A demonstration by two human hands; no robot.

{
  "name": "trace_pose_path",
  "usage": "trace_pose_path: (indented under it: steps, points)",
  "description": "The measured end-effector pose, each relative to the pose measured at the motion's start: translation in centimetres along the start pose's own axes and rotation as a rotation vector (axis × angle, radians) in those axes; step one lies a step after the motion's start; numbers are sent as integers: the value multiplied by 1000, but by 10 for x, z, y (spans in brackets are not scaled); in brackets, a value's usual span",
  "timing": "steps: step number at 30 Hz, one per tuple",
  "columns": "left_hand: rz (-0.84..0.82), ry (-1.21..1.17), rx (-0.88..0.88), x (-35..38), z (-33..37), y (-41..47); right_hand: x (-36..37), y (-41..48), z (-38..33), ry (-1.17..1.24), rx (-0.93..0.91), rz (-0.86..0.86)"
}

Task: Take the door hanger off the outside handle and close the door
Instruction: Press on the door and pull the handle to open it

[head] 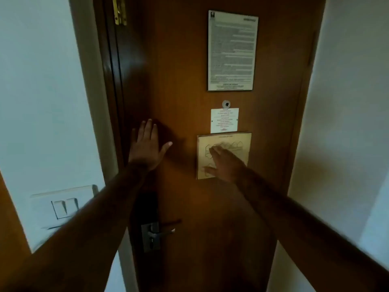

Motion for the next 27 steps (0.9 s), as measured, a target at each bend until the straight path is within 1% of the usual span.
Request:
trace_pose_path:
  steps: [2,5,8,13,16,18,21,24,27]
  points:
    - [3,12,-22,24,-6,-6,29,0,-13,-1,-44,-62]
    - [18,61,-43,78,-25,-25,96,-2,-36,35,-101,-169]
    - [136,189,-13,107,-39,-34,151,-11,-53,134,-133,-223]
    - [288,346,-2,141,-51,-26,244,-28,-86,124,-220,-310]
    - [403,414,-19,151,-54,-22,286,-38,-102,150,-244,-349]
    - [442,450,-16,158,-58,-22,312,-46,-111,143,-282,-375]
    - [480,447,4,161,-60,-19,340,-68,-121,142,-315,-350]
    - [496,438,-2,161,-61,-17,353,-84,-129,243,-245,-211]
    - [509,441,5,161,-60,-17,364,-90,-132,358,-143,-163]
Point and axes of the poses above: each hand's wrist, its own y-axis towards the middle knuckle, its own x-axis out of the palm, z = x × y, the point moved 5 cm from there along y, towards the middle knuckle, and after that the axes turned 15 degrees about x, right-handed, at the moved point
